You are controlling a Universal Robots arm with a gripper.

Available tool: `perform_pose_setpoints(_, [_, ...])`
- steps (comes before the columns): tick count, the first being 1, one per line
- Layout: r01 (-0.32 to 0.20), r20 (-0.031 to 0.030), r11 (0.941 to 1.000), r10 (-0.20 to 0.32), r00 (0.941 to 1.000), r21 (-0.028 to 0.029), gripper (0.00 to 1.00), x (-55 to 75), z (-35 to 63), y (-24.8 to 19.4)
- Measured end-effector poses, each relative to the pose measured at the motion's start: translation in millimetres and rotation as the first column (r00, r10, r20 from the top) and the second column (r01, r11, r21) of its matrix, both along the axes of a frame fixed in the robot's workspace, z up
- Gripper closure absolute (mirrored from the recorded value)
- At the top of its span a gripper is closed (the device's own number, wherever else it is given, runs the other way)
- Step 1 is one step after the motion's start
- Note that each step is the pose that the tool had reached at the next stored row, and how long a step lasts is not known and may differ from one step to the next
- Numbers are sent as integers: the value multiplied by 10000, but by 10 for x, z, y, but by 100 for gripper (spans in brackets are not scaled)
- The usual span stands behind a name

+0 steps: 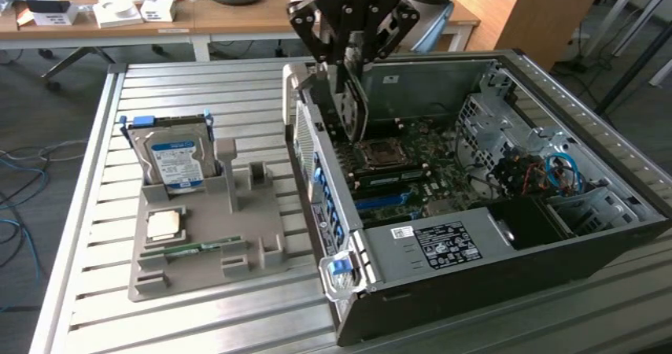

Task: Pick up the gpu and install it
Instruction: 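Pick up the gpu and move the gpu toward the slot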

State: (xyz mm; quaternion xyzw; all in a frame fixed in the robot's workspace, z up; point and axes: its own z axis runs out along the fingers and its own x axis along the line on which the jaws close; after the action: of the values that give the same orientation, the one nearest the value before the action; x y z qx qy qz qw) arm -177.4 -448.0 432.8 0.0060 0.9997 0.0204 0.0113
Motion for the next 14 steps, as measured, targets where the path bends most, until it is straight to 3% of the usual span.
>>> perform_pose_setpoints(14, [-2,-1,10000,2,10000,0,74,638,-1,0])
